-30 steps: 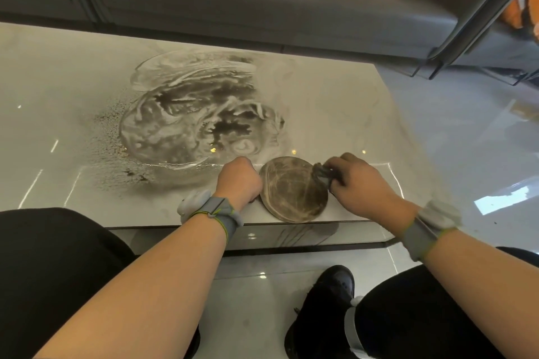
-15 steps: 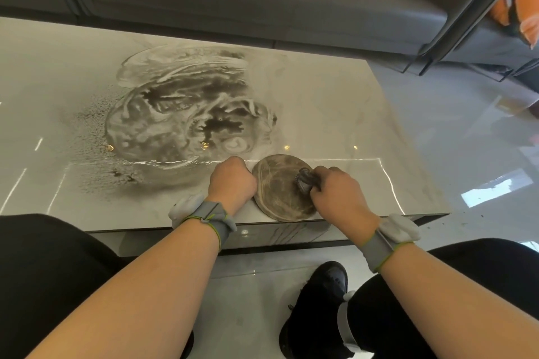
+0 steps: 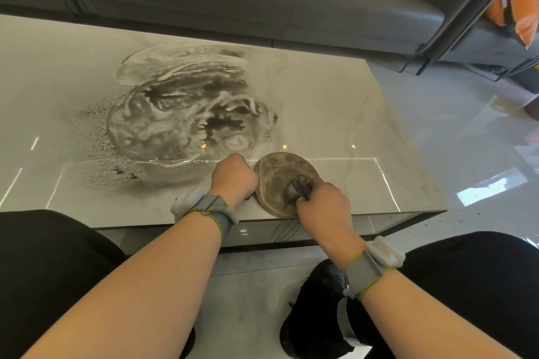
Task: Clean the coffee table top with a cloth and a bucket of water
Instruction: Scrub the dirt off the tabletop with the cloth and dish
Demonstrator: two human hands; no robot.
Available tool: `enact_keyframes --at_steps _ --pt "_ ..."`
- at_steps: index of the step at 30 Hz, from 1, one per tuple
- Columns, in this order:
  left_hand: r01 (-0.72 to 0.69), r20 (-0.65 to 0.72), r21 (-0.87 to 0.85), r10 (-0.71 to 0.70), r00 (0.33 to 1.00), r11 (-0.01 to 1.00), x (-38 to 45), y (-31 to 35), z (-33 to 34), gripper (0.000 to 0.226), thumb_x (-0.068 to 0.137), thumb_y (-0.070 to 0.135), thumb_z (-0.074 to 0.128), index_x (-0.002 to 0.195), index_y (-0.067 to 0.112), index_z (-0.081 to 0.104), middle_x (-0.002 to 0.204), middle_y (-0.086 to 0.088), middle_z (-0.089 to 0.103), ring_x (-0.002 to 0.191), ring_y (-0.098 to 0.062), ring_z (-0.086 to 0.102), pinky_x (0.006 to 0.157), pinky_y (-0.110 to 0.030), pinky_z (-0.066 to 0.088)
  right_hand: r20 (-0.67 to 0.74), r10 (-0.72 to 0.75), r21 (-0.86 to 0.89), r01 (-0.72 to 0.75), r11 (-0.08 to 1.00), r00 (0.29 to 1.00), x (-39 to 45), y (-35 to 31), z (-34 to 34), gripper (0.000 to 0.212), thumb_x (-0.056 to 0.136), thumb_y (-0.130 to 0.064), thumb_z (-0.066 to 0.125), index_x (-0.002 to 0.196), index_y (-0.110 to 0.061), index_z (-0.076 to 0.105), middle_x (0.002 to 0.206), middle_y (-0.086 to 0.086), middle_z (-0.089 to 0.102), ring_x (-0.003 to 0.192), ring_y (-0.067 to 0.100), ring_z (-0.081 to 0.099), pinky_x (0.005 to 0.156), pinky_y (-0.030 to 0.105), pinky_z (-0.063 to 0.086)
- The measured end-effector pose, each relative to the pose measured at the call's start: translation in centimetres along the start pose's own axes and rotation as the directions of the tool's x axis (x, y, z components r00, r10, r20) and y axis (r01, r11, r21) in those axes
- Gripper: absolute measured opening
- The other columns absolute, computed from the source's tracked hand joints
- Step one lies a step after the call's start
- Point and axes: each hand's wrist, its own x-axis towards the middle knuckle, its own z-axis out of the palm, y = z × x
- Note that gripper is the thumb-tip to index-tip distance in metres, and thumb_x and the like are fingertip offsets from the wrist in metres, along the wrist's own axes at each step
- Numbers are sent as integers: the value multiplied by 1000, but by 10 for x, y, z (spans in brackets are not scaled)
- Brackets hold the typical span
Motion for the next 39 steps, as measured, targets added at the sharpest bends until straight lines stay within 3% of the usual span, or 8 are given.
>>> enact_keyframes --at_steps 6,10,13,17,20,26,34,39 --pt "-13 -2 41 13 1000 999 2 -2 0 27 61 23 50 76 12 70 73 -7 72 71 -31 71 71 -38 62 15 -4 155 1 988 1000 -18 -25 10 20 85 -24 54 102 -15 61 88 5 65 80 28 62 72 37 54" --pt "-21 -20 55 22 1000 998 1 -2 -2 24 66 24 55 79 11 71 77 -10 72 78 -33 69 73 -39 61 114 -19 332 -20 943 993 -21 -37 10 15 86 -25 55 97 -20 63 81 0 66 78 23 63 74 38 56" --pt "-9 2 11 9 1000 1000 2 -3 -2 24 64 22 53 72 9 72 63 -8 72 73 -33 71 70 -39 62 131 -19 457 -44 888 991 -11 -33 0 23 85 -21 57 105 -23 68 82 -5 66 80 19 63 75 35 55" --pt "19 20 -33 -18 1000 999 5 -5 1 17 65 18 58 67 9 72 50 -4 69 68 -31 72 69 -39 63 -123 42 263 -8 965 992 30 -8 -20 28 86 -22 58 111 -15 67 101 8 62 89 31 61 78 38 52" --pt "7 4 -27 -7 1000 1000 7 -7 3 19 62 20 57 70 11 71 56 -5 71 68 -32 72 67 -39 63 -74 39 93 -32 995 997 54 3 -19 26 86 -21 56 108 -11 67 101 15 60 91 38 61 75 38 51" --pt "-4 -18 -7 3 1000 1000 8 -8 5 24 61 23 52 75 13 70 68 -8 72 71 -32 72 68 -39 63 -62 -36 89 41 995 997 45 -13 2 30 89 -23 54 114 -18 69 103 9 61 93 34 61 73 33 46" --pt "12 -42 20 -11 999 1000 5 -7 4 23 62 24 53 75 14 70 70 -7 73 70 -31 71 70 -37 62 206 -316 165 285 944 926 6 2 -6 41 90 -20 54 130 -25 65 119 2 68 109 23 62 93 33 51" --pt "26 -40 8 -26 999 1000 8 -8 5 24 63 27 54 77 15 69 73 -7 73 72 -31 72 70 -38 63 364 -391 162 356 920 845 -10 11 -21 41 88 -20 56 126 -27 67 110 -5 64 101 17 61 87 29 50"
